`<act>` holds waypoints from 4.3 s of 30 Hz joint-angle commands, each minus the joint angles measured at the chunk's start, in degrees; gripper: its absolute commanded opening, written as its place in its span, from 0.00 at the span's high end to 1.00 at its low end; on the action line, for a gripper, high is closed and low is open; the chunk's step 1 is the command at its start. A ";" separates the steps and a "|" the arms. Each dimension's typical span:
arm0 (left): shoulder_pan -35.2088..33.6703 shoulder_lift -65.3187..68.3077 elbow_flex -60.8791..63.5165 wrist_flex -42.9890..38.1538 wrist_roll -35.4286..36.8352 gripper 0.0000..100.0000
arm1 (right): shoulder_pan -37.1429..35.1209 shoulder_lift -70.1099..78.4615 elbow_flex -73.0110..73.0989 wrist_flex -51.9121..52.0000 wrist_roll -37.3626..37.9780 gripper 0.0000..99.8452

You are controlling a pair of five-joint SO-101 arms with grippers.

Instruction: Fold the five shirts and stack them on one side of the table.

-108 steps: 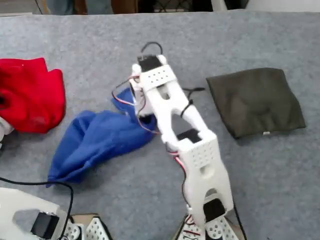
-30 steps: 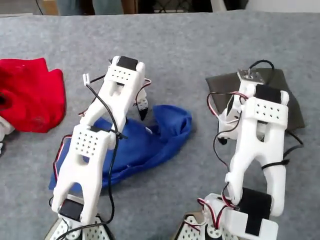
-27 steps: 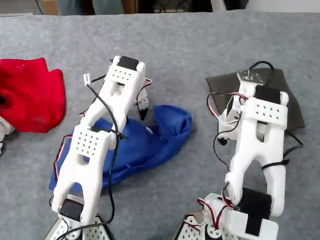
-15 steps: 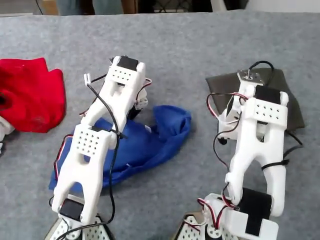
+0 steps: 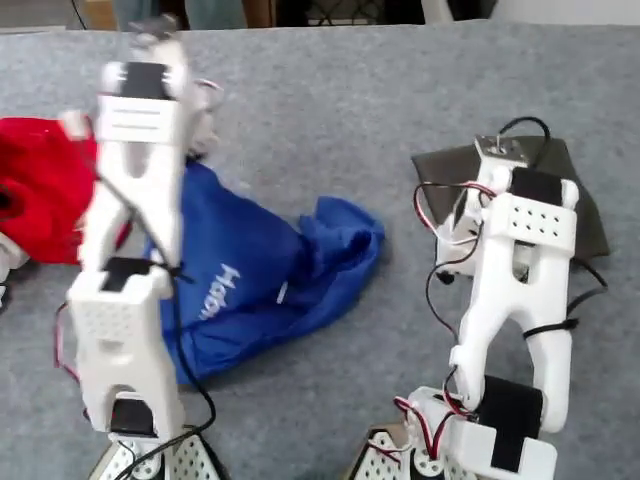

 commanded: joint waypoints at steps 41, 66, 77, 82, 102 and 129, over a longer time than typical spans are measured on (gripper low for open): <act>-27.38 -24.70 68.18 -15.38 -22.95 0.97 | -27.78 21.67 -4.26 3.96 -6.15 0.99; -41.36 -42.11 66.77 -6.77 -45.80 0.97 | -20.75 15.52 -15.78 6.86 5.71 0.96; -37.85 -42.46 71.78 -6.95 -45.54 0.97 | -37.10 22.29 -23.34 -2.29 -3.34 0.96; -38.02 -42.46 72.92 -7.03 -45.54 0.97 | -38.07 34.77 -33.54 -0.97 -6.59 0.91; -38.20 -42.46 73.36 -6.95 -45.54 0.97 | -40.09 55.78 -48.57 7.21 -7.12 0.90; -38.29 -42.46 73.36 -6.86 -43.87 0.97 | -40.09 44.70 -41.45 7.21 -3.87 0.83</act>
